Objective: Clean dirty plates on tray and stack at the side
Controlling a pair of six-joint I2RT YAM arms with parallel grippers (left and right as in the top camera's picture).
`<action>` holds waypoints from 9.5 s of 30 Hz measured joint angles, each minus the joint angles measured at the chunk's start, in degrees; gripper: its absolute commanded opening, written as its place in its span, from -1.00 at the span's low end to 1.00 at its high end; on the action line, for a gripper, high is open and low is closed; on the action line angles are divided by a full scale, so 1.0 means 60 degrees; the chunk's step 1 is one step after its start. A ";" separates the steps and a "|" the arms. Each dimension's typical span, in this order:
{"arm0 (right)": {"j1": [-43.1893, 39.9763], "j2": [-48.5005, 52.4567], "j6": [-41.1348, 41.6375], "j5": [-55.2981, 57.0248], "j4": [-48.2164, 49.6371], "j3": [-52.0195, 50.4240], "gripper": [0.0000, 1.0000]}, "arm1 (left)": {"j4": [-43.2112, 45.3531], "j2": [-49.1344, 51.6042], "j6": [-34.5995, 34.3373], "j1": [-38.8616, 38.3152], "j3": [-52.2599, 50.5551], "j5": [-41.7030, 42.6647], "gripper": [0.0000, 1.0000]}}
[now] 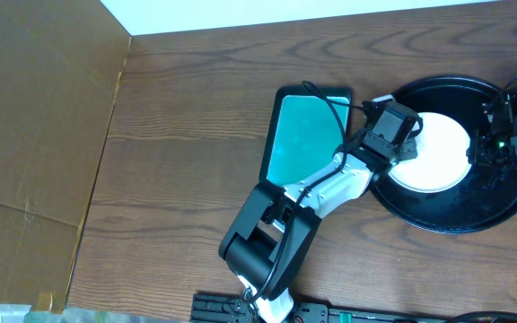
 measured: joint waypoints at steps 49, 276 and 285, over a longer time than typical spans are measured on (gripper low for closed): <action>0.0809 -0.2441 -0.1286 0.1636 -0.0040 -0.0004 -0.97 | -0.1818 -0.3530 0.1355 0.1071 -0.0109 -0.2932 -0.85; -0.4816 -0.5082 0.1585 0.4171 -0.2535 0.0532 0.99 | -0.4506 -0.3883 0.2648 0.4521 -0.0142 -0.0208 0.60; -0.2871 -0.8499 0.1942 0.4335 -0.3308 -0.0492 0.99 | -0.4506 -0.3883 0.2645 0.4521 -0.0142 -0.0208 0.61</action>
